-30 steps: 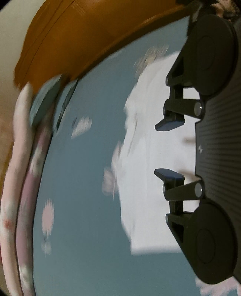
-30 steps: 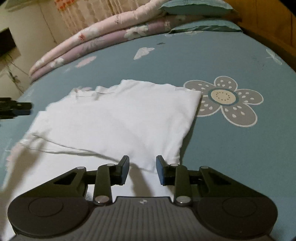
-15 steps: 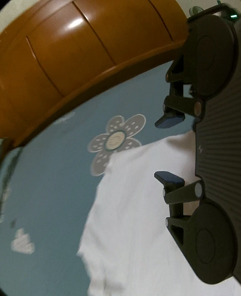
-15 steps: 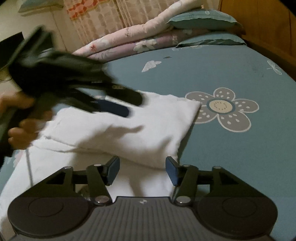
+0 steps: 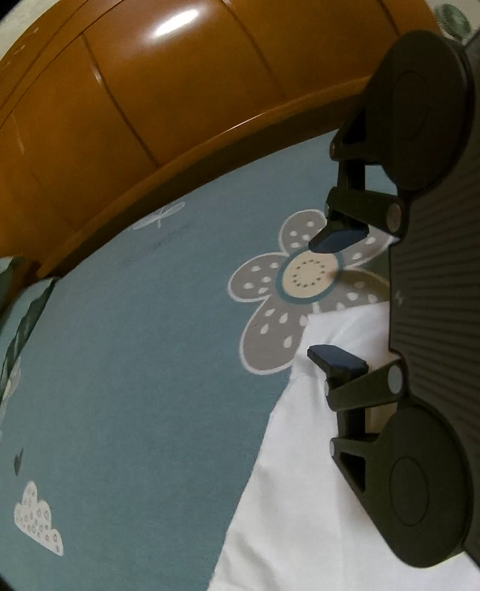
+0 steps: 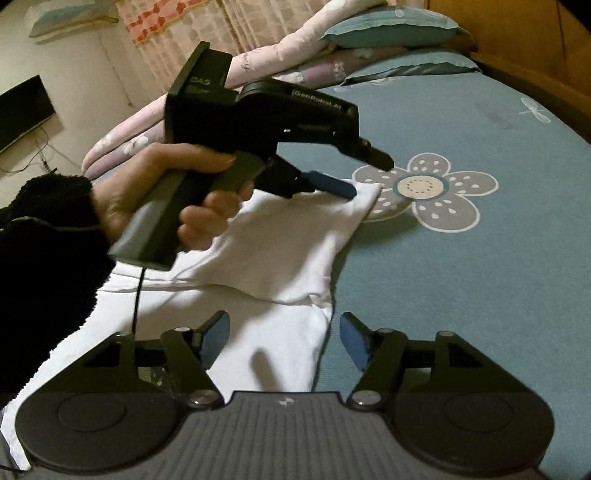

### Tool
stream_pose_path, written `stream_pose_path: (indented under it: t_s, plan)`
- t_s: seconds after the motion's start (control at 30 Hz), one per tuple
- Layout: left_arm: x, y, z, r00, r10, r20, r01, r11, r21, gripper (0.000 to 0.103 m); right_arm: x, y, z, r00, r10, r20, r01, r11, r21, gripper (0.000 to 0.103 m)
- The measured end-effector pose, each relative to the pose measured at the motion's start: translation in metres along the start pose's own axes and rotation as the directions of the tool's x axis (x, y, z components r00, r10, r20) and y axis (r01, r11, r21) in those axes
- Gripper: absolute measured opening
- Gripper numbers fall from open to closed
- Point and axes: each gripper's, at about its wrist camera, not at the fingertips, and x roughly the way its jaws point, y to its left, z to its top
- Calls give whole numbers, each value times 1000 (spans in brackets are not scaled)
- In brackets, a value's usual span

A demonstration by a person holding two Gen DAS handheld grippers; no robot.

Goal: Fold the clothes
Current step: 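Open the left gripper to release the hem onto the shirt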

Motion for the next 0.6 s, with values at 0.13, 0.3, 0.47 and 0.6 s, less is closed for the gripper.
stream_pose_path:
  t_s: [0.13,0.3,0.47,0.6]
  plan:
    - [-27,-14,-12,1000,-13,-9,13,999,48,55,-6,-2,0,1000,-4,14,4,1000,15,75]
    - [-80,-16,-47,999,-44,-3,44,995,90,67,-17,-5,3,999,-6,43,4,999,36,84]
    - [-89,1,-75,999,-32,-9,32,999,26,66,-20,-5,2,999,0,41,-1,999,40,84]
    - [-73,-10,-78,992,-125,-5,125,992,27,66,-20,-4,0,1000,-2,26,1,999,33,84]
